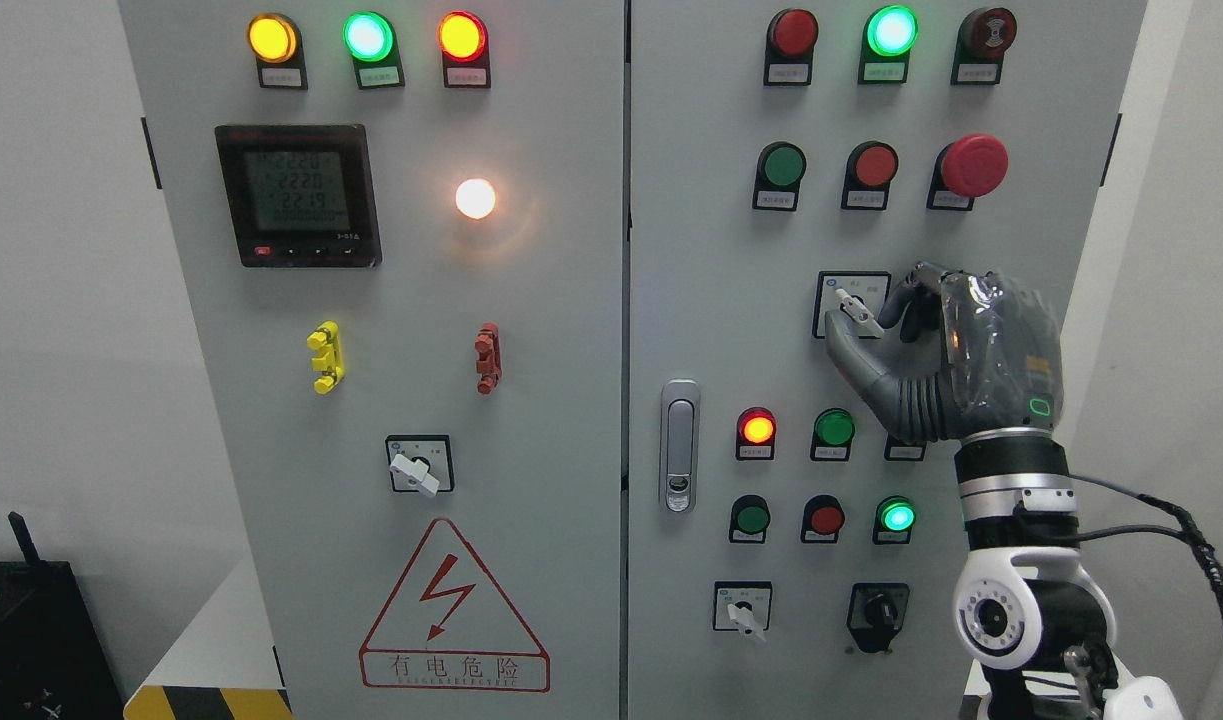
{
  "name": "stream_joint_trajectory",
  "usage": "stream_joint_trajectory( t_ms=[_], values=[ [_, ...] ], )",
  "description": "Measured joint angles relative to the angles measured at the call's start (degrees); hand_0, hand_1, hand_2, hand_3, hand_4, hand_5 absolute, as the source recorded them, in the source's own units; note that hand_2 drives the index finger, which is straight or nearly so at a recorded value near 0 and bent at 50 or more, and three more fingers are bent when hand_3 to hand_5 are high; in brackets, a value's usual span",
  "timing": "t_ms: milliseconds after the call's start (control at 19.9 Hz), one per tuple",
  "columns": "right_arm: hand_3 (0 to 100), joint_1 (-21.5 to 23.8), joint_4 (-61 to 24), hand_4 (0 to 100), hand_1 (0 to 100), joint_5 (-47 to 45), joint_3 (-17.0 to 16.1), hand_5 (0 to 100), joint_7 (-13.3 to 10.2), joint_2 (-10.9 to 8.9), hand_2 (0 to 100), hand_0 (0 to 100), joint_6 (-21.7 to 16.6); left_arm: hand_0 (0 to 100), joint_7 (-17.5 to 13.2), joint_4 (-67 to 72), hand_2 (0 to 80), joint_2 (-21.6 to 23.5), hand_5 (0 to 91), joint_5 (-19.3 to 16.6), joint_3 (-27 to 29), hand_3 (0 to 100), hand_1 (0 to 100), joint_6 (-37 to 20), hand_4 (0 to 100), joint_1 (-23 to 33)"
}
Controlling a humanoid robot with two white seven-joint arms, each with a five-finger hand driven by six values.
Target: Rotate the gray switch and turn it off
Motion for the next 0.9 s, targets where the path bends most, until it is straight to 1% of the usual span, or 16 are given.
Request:
stream_joint_trajectory(
  t_ms=[251,552,803,903],
  values=[
    [86,-0.1,0.0,81,36,0.0,0.1,93,0.0,-0.01,69,29,0.0,12,0.0,0.0,0.0,0.0,0.0,0.0,0.0,0,39,0.0,0,0.0],
    [87,-0.3,0.0,81,35,-0.1,0.3,93,0.2,-0.01,69,34,0.0,12,0.0,0.0,0.0,0.0,0.0,0.0,0.0,0,39,0.0,0,0.0],
    [87,-0.3,0.0,81,36,-0.1,0.5,93,0.3,-0.01,69,35,0.1,12,0.0,0.0,0.0,0.0,0.0,0.0,0.0,0,39,0.0,0,0.0],
    [87,-0.4,0.0,81,38,-0.1,0.5,93,0.4,-0.01,69,35,0.1,12,0.0,0.0,0.0,0.0,0.0,0.0,0.0,0,39,0.0,0,0.0]
  ],
)
